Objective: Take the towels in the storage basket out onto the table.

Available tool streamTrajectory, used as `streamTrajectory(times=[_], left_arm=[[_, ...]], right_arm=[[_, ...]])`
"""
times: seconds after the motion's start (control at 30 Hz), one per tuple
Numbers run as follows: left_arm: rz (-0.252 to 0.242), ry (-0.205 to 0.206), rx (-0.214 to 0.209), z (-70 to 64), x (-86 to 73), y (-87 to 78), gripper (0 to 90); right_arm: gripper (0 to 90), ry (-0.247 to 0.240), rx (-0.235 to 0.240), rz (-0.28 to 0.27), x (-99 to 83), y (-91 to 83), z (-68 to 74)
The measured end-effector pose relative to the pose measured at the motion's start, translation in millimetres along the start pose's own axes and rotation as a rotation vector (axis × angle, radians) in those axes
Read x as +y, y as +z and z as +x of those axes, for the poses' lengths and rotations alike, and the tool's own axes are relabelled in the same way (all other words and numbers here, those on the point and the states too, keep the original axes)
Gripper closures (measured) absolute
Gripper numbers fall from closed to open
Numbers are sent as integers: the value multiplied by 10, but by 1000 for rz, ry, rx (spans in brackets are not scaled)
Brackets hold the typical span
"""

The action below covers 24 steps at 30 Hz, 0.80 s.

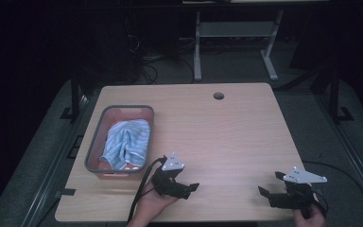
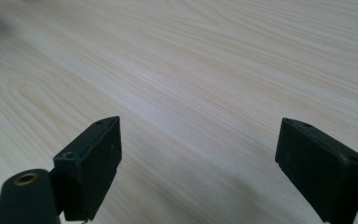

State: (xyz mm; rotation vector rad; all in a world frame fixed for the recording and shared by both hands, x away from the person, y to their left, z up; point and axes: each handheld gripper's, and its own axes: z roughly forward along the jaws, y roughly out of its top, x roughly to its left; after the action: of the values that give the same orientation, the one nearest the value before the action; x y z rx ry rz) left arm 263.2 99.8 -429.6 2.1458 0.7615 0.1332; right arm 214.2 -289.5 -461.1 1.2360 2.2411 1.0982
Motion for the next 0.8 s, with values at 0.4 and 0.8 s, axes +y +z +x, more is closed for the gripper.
streamTrajectory(times=[0.4,0.8], left_arm=[[-3,13,-10,89,253,-54,191],[13,25,-17,191,479,-130,181]], right_arm=[[137,6,1,0,-6,9,-13],[138,13,-3,-10,-4,2,-23]])
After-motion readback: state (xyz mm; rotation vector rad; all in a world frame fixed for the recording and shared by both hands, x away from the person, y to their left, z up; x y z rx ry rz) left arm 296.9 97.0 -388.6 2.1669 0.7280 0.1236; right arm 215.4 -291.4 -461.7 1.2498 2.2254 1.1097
